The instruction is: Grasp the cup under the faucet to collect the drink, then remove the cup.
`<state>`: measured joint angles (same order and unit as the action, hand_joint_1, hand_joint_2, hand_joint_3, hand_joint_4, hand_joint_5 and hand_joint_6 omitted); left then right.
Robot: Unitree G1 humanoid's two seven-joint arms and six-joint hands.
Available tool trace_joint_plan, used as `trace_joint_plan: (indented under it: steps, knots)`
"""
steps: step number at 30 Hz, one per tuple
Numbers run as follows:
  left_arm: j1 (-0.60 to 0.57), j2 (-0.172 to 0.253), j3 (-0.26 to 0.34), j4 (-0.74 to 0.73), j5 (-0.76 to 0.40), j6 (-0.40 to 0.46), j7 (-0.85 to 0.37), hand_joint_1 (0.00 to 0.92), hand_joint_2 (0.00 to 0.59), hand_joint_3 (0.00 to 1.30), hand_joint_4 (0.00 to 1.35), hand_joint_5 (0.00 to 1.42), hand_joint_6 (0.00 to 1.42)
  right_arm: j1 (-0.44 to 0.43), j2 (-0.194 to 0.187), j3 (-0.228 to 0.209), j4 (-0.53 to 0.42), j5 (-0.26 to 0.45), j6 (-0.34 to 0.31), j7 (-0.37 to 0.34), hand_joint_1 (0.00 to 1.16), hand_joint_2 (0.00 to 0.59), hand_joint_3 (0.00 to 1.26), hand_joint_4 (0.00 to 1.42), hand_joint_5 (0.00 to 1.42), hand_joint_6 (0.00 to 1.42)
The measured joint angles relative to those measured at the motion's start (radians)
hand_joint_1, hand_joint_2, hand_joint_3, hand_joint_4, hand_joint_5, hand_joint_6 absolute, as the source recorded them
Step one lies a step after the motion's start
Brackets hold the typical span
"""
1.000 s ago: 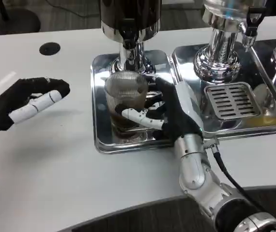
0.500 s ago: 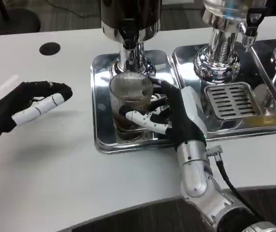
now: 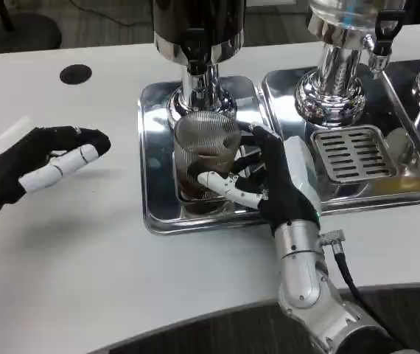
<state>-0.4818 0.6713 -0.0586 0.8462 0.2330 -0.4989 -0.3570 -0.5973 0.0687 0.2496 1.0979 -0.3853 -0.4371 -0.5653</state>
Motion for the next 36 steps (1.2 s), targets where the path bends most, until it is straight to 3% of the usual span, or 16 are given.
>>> trace_joint_plan:
  steps: [11, 25, 33, 36]
  knots:
    - [-0.006, -0.002, -0.009, 0.010, 0.001, -0.003, 0.000, 0.000, 0.168, 0.31, 0.25, 0.22, 0.35, 0.023, -0.007, -0.009, -0.048, -0.006, 0.000, -0.004, 0.72, 0.178, 0.45, 0.50, 0.69, 0.94]
    - [-0.025, -0.014, -0.030, 0.010, 0.009, -0.052, 0.000, 0.000, 0.164, 0.30, 0.23, 0.21, 0.36, 0.067, -0.049, -0.019, -0.135, -0.025, 0.015, -0.010, 0.72, 0.178, 0.46, 0.50, 0.70, 0.95]
    - [-0.024, -0.015, -0.034, 0.006, 0.009, -0.094, 0.000, 0.000, 0.171, 0.24, 0.14, 0.15, 0.33, 0.119, -0.082, -0.022, -0.210, -0.030, 0.038, -0.009, 0.71, 0.181, 0.46, 0.50, 0.71, 0.95]
    - [-0.024, -0.015, -0.037, -0.005, 0.009, -0.119, 0.000, 0.000, 0.166, 0.17, 0.06, 0.07, 0.26, 0.143, -0.088, -0.023, -0.246, -0.031, 0.048, -0.001, 0.71, 0.185, 0.47, 0.51, 0.71, 0.97]
